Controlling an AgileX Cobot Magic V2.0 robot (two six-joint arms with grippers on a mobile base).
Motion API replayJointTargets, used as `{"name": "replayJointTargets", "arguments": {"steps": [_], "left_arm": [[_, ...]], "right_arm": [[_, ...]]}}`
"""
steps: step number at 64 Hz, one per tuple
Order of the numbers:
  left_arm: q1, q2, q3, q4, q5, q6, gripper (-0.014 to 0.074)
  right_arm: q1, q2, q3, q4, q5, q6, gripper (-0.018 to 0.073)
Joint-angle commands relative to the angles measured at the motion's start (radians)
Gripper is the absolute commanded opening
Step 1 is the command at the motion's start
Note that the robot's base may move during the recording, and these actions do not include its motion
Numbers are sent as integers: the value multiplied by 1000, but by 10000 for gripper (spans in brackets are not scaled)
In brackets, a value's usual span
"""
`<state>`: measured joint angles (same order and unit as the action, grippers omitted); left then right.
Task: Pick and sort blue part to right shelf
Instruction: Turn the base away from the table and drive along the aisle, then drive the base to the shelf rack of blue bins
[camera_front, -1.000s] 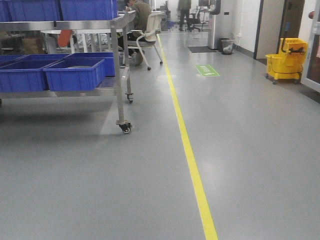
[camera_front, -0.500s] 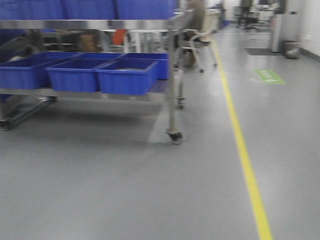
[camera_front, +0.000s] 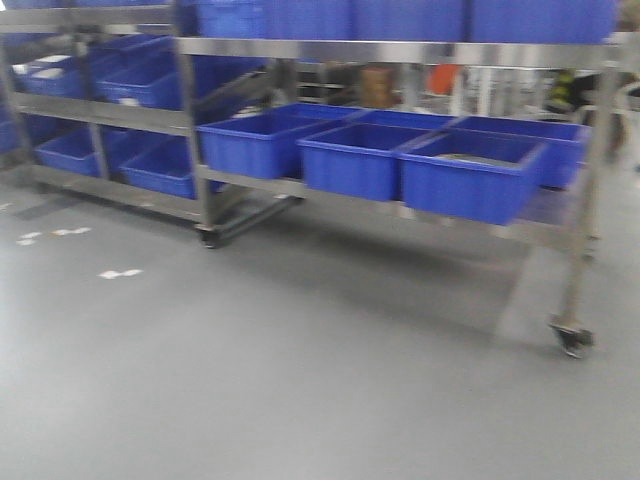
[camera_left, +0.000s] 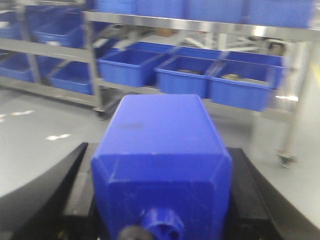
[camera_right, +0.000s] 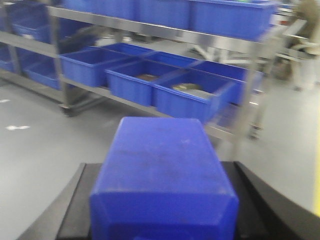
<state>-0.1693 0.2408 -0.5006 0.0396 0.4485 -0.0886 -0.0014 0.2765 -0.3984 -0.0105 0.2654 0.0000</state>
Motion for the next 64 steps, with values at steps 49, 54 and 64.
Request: {"name": "replayJointTargets", "arguments": {"steps": [49, 54, 64], "left_arm": [[1, 15, -28, 2, -90, -5, 333], [1, 15, -28, 2, -90, -5, 333], [1, 15, -28, 2, -90, -5, 333]], "right_arm": [[-4, 8, -31, -2, -96, -8, 421], [-4, 8, -31, -2, -96, -8, 421], [-4, 8, -31, -2, -96, -8, 421]]}}
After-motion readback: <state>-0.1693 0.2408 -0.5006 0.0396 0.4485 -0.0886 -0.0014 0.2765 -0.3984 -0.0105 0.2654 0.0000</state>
